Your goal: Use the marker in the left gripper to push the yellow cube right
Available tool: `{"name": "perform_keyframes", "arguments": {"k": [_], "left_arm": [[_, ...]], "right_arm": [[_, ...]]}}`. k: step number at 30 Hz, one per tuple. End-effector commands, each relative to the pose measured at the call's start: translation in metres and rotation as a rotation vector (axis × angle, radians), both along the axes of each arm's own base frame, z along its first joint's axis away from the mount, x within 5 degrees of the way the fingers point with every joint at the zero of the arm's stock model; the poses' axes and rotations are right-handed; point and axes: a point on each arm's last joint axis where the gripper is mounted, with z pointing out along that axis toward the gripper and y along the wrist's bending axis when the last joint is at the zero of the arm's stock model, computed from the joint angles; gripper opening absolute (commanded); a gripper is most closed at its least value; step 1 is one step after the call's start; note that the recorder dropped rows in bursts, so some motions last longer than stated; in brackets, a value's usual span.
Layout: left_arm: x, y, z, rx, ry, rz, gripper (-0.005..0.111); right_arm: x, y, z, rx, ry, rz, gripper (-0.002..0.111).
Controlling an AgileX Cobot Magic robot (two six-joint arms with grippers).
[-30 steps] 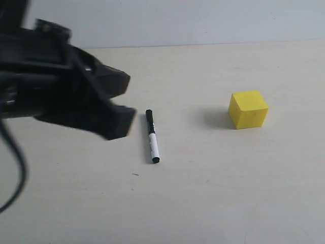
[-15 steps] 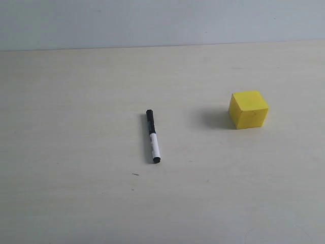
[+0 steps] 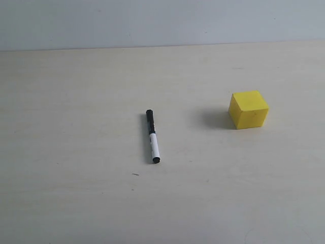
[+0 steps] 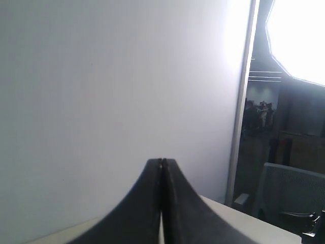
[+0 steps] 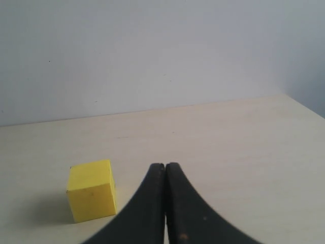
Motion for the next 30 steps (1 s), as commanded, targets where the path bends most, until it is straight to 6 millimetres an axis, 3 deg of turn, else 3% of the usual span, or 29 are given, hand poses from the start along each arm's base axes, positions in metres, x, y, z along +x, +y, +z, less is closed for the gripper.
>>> {"name": "perform_keyframes", "arguments": {"k": [1,9,20,30], "left_arm": [[0.0,0.0,-0.002,0.003,-0.002,0.002,0.0],[0.0,0.001,-0.002,0.003,-0.002,0.032,0.0],[-0.011,0.007,-0.005,-0.084,0.1,0.416,0.0],[-0.015,0.006,-0.007,-0.14,0.138,0.573,0.0]], "right_arm": [[0.0,0.0,-0.001,-0.005,-0.007,-0.008,0.0],[0.0,0.0,-0.001,-0.005,-0.007,-0.008,0.0],[0.0,0.0,-0.001,-0.005,-0.007,-0.008,0.0],[0.0,0.0,-0.001,-0.005,-0.007,-0.008,0.0]]}}
